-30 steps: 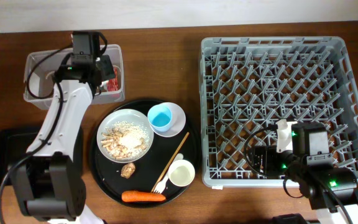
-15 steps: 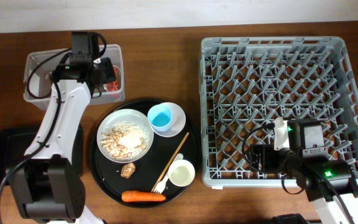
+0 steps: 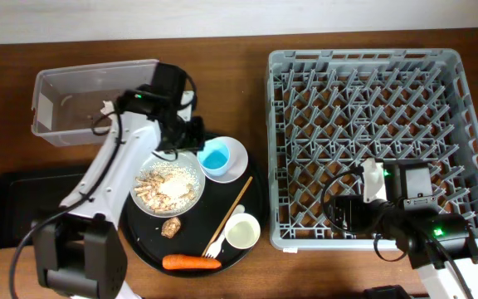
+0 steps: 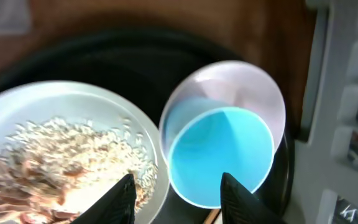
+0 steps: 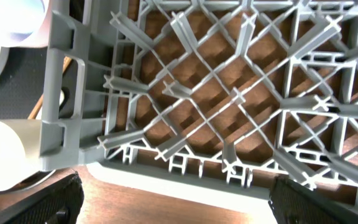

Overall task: Sort waste into correct bins and load items into the dishwasher rack
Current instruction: 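Grasp the blue-lined cup with the left gripper and lift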

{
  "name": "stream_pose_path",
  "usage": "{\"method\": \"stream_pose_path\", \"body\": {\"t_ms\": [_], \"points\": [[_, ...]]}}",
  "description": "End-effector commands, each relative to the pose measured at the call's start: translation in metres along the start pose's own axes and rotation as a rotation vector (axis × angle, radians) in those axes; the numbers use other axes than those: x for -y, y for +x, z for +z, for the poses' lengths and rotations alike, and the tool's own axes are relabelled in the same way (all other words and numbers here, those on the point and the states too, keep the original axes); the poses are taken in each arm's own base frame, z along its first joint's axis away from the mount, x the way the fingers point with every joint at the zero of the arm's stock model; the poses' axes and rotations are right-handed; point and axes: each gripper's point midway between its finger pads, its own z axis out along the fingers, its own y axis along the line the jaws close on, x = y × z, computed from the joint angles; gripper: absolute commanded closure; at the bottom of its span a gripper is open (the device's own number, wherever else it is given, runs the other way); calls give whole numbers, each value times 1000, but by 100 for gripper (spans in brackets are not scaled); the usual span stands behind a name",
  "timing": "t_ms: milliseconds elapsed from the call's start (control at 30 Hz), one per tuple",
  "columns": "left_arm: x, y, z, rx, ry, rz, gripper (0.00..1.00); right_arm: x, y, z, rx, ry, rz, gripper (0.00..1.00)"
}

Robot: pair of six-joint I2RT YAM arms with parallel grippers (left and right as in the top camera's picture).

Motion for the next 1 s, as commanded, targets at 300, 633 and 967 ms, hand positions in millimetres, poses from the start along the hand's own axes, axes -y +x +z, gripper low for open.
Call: {"method": "stream_pose_path", "body": {"t_ms": [300, 633, 967], "points": [[-5, 26, 30, -32, -17, 23, 57, -4, -1, -5, 3, -17, 9, 1], [0, 16, 36, 18, 11, 32, 78, -3, 0, -5, 2, -17, 10, 1], [-1, 17, 37, 16, 10, 13, 99, -3, 0, -5, 1, -17, 10, 1]]}}
